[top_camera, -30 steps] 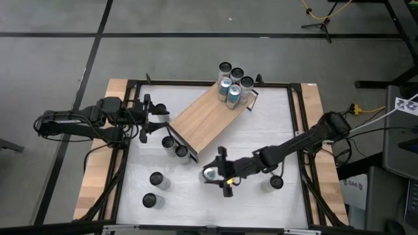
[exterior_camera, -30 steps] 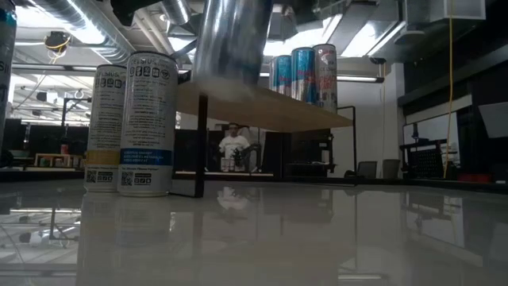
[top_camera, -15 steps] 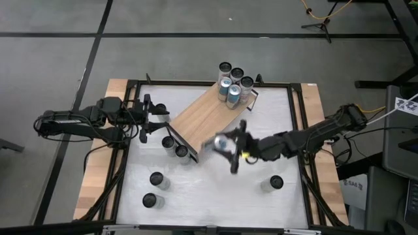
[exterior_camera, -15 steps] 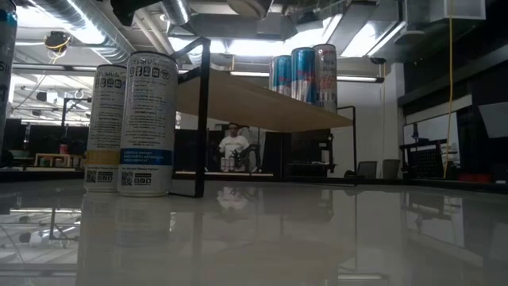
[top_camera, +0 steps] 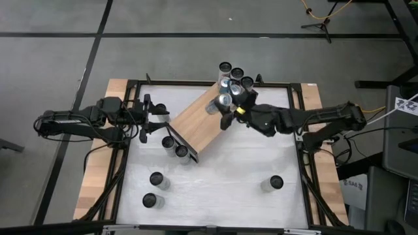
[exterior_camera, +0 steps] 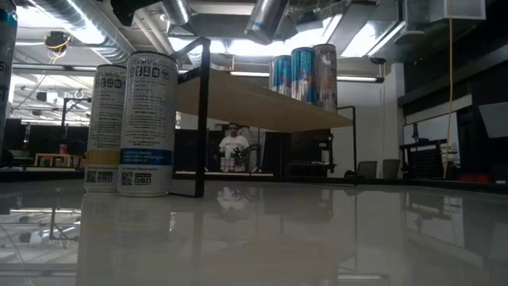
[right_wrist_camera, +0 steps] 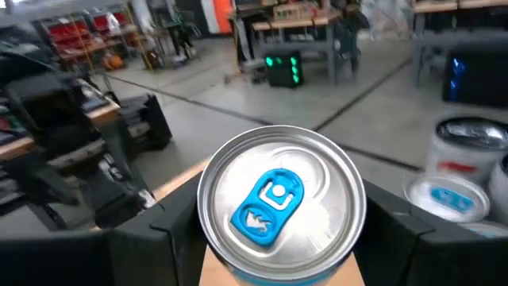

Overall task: Place canned beverage on shelf
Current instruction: Put the blue soda can on the shelf aligned with the other blue soda cans

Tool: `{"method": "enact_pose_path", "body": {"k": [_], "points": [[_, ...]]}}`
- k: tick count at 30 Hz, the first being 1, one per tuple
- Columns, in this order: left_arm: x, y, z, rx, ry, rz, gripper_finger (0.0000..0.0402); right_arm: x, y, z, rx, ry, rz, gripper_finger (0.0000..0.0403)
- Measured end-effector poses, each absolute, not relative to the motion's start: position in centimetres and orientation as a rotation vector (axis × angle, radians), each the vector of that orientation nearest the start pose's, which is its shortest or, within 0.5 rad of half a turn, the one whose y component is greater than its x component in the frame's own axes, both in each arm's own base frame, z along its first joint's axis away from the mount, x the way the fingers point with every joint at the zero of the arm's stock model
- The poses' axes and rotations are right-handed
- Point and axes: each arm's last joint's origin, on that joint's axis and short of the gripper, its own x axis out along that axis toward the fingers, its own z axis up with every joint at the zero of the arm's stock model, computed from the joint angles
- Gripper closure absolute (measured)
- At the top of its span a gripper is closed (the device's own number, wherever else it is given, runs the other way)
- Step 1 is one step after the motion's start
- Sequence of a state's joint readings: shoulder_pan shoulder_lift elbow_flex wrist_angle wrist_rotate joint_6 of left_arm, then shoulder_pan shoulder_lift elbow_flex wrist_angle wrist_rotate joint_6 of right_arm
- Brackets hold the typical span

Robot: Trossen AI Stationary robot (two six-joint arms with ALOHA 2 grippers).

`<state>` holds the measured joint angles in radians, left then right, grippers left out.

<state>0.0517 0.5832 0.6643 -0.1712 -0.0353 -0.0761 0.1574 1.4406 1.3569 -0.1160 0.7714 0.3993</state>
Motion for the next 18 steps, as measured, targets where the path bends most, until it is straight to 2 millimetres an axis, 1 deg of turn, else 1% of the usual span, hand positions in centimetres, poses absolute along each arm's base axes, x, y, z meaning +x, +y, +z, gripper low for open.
{"method": "enact_pose_path", "body": {"k": [5, 10, 14, 18], "points": [[13.5, 0.8, 32.0, -0.077, 0.087, 0.091, 0.0192, 32.0, 2.3, 37.7, 0.328, 0.128, -0.676, 0.0169], [13.8, 0.8, 31.8, -0.077, 0.100, 0.091, 0.0192, 32.2, 2.2, 36.5, 0.340, 0.207, -0.689, 0.0169], [14.4, 0.9, 31.5, -0.077, 0.127, 0.097, 0.0192, 32.3, 1.7, 36.1, 0.352, 0.233, -0.681, 0.0169], [15.3, 0.9, 31.0, -0.077, 0.161, 0.098, 0.0192, 32.8, 1.2, 35.2, 0.380, 0.294, -0.654, 0.0169]]}}
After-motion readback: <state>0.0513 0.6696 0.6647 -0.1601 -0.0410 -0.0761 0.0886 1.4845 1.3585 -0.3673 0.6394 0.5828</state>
